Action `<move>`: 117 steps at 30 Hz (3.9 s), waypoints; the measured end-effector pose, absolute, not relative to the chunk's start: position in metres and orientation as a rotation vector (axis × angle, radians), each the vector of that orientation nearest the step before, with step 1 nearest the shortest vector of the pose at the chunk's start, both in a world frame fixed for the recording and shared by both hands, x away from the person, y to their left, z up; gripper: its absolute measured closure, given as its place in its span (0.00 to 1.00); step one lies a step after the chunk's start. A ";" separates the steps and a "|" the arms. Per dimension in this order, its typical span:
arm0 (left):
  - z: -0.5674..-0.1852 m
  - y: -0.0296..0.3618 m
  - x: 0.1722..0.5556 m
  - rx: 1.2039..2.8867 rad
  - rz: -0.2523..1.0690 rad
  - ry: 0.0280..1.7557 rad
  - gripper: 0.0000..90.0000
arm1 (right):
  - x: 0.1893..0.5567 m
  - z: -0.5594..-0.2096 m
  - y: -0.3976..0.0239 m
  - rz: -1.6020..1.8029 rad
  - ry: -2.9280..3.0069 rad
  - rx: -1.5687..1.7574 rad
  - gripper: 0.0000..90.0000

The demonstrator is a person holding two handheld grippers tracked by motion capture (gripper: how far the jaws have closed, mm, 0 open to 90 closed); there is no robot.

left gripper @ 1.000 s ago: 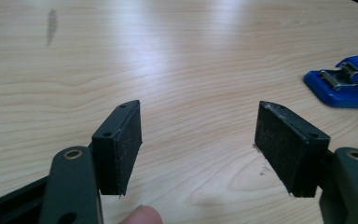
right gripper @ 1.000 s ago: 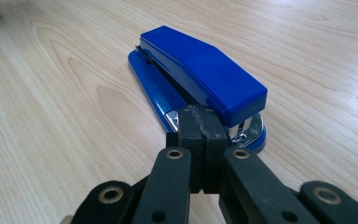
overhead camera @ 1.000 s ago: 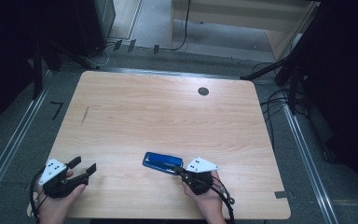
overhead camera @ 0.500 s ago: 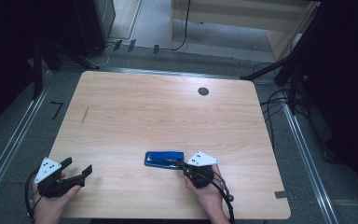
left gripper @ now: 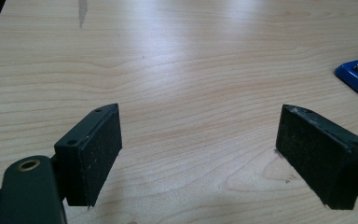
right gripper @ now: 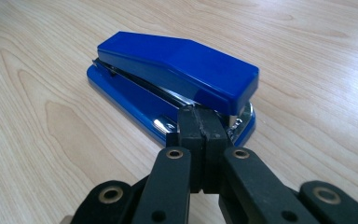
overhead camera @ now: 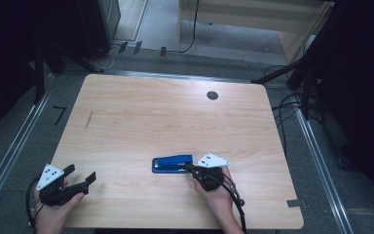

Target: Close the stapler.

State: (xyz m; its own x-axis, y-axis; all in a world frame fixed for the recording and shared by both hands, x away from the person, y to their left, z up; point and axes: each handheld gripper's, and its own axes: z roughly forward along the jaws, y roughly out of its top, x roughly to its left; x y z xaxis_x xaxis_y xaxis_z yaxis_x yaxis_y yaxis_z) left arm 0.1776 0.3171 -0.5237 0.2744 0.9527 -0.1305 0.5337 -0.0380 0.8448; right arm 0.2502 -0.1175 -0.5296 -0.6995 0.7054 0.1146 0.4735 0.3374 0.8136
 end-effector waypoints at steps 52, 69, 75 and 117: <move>-0.524 0.316 0.179 1.708 0.613 1.385 0.17 | 0.217 -0.520 -0.218 1.319 2.098 1.238 0.00; -0.524 0.316 0.179 1.708 0.612 1.385 0.17 | 0.205 -0.525 -0.260 1.283 2.029 1.317 0.00; -0.524 0.316 0.179 1.707 0.613 1.386 0.17 | 0.200 -0.528 -0.277 1.256 2.014 1.347 0.00; -0.524 0.317 0.180 1.714 0.599 1.380 0.17 | 0.177 -0.550 -0.376 1.190 1.870 1.527 0.00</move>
